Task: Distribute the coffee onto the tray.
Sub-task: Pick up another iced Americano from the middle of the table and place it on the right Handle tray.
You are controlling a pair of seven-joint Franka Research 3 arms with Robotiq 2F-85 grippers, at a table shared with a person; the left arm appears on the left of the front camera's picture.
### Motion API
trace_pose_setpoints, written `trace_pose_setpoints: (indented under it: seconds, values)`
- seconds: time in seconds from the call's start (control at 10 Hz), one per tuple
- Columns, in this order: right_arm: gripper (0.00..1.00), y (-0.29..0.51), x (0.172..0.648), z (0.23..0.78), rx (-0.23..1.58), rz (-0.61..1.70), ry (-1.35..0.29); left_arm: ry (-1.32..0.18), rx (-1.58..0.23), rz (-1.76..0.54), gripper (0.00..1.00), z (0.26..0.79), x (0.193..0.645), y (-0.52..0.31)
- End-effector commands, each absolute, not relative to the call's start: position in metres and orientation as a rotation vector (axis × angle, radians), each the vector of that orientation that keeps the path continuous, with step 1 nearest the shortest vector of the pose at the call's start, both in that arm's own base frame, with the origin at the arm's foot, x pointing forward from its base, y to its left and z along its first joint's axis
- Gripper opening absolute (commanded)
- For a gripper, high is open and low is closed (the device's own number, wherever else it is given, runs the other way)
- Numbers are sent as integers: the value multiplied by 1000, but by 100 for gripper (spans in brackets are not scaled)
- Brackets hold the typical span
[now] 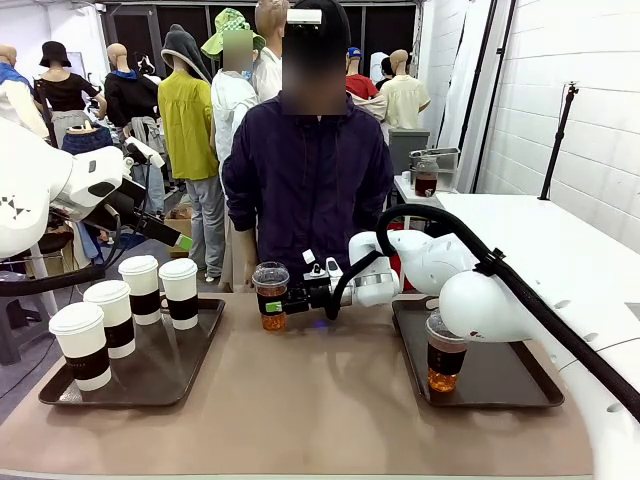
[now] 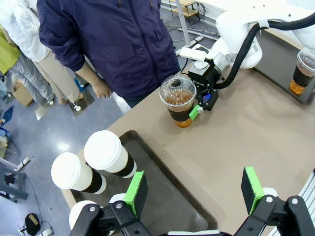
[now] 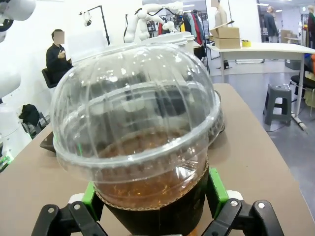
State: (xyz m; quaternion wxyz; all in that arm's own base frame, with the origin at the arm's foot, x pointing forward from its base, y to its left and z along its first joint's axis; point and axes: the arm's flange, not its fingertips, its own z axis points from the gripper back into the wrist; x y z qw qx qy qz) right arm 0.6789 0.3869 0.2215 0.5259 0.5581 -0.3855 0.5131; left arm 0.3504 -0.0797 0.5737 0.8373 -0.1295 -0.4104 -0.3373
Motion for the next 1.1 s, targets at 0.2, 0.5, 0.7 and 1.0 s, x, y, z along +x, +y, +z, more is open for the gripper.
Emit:
trace_pose_setpoints:
  seconds: [0.2,0.5,0.7,1.0]
  values:
    - [64,389,687,224,1357,1234,-897,-866,-282,-714,100,574,350,-79]
    - [64,386,684,230,1367,1232,-883,-866,-282,-714,100,574,350,-79]
    - [64,377,677,249,1370,1253,-875,-866,-282,-714,100,574,350,-79]
    - [64,340,662,288,1329,1267,-863,-866,-282,-714,100,574,350,-79]
